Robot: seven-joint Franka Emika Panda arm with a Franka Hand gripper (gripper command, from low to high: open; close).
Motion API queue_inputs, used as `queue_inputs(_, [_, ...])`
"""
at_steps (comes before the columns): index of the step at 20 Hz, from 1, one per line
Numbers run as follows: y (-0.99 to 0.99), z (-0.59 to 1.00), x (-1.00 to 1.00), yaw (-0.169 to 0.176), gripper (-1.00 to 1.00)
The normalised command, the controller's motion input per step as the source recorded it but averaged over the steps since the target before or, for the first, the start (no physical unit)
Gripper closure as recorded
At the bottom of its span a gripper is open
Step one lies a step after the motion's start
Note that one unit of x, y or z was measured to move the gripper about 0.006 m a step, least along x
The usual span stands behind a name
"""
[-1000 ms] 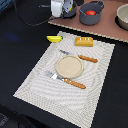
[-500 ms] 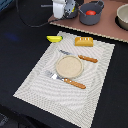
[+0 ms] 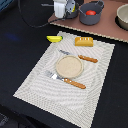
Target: Interact with the objects in diverse but meaningful ways.
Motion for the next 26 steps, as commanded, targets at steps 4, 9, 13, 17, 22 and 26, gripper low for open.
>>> queue_inputs(4, [0.14, 1.00, 0.00, 0.045, -1.00])
queue_inputs(9, [0.07, 0.89, 0.03, 0.039, -1.00])
queue_inputs(13, [0.02, 0.56, 0.08, 0.040, -1.00])
queue_inputs(17, [0.00, 0.43, 0.11, 0.031, -1.00])
queue_inputs(22, [-0.29, 0.25, 0.23, 0.001, -1.00])
queue_inputs(26, [-0.68, 0.36, 0.41, -0.021, -1.00])
